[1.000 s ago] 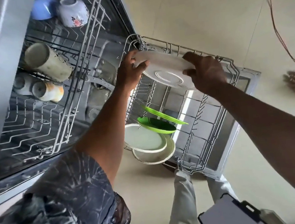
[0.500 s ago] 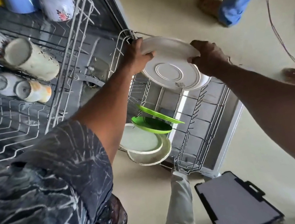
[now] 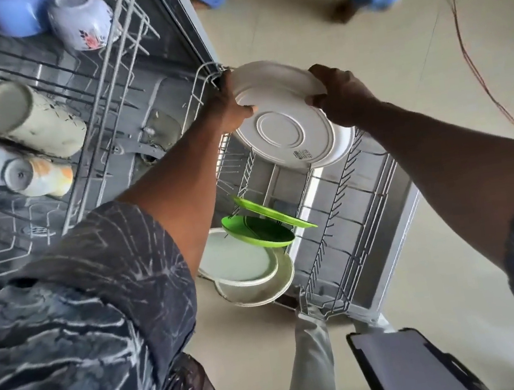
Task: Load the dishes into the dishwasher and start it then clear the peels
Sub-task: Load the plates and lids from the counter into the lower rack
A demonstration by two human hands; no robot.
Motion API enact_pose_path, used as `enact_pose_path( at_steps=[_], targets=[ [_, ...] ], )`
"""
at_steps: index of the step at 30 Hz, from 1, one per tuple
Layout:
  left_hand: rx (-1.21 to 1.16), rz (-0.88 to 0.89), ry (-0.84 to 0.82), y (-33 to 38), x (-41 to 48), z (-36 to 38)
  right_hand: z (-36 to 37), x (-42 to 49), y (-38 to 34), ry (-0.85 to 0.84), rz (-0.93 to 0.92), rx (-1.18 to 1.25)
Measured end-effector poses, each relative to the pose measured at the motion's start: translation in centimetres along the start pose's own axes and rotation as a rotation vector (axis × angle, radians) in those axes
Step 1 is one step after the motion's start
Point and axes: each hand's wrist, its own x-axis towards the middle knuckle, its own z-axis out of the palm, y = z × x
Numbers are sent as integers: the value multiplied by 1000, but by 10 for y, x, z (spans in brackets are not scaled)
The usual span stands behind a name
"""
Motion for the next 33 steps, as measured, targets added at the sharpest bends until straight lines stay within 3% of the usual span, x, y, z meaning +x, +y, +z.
enact_pose_path(
  at_steps=[5, 13, 24, 33],
  targets=[
    [71, -59, -6, -4, 10, -7, 5, 7, -16, -30, 5, -2],
    [104, 75, -10, 11, 8, -13, 4, 14, -1, 29, 49, 52],
    [179, 64, -81, 23, 11, 2, -4, 7, 29, -21, 141, -21],
    [265, 115, -19, 23, -2, 12, -4, 0, 29, 37, 146, -56]
  ],
)
